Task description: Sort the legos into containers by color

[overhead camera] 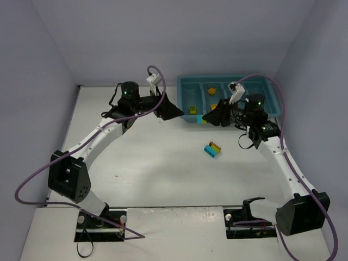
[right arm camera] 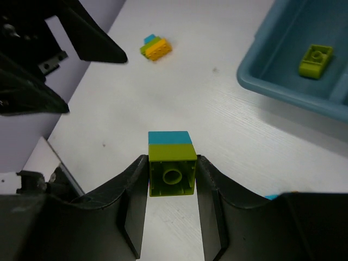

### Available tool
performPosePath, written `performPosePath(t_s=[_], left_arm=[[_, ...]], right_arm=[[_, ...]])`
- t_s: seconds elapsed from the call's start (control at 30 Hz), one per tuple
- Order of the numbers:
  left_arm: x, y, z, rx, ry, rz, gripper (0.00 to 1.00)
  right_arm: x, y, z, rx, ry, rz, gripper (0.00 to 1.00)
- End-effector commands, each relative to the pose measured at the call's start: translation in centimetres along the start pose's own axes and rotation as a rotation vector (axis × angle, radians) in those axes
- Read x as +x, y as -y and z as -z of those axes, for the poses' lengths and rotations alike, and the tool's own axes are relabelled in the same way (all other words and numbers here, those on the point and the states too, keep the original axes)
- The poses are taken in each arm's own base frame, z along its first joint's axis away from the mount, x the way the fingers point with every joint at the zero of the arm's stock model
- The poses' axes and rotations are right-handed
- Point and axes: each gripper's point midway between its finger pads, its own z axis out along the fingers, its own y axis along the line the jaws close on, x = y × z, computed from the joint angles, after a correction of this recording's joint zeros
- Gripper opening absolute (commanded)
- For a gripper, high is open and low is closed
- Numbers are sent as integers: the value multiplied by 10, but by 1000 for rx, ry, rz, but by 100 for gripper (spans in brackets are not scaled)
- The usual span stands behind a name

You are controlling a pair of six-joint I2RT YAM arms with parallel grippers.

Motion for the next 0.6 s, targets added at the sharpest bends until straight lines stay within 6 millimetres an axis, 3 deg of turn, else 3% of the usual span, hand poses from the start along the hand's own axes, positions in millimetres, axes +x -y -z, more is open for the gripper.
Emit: performPosePath(t_s=[0.0,0.07,0.23,0.57], left_arm=[[-16,53,19,160,38,-134,74],[-14,63,24,183,37,-153,75],[-12,67,29,175,38,-175,75],[1,81,9,237,-12,-159,75]], right_arm=[[-38,-44,2,-238,93,130,0],[-39,-53,3,-294,94,145,0],[-39,-69,1,-385,83,135,0],[-34,-90,-8,-470,63,151,0]])
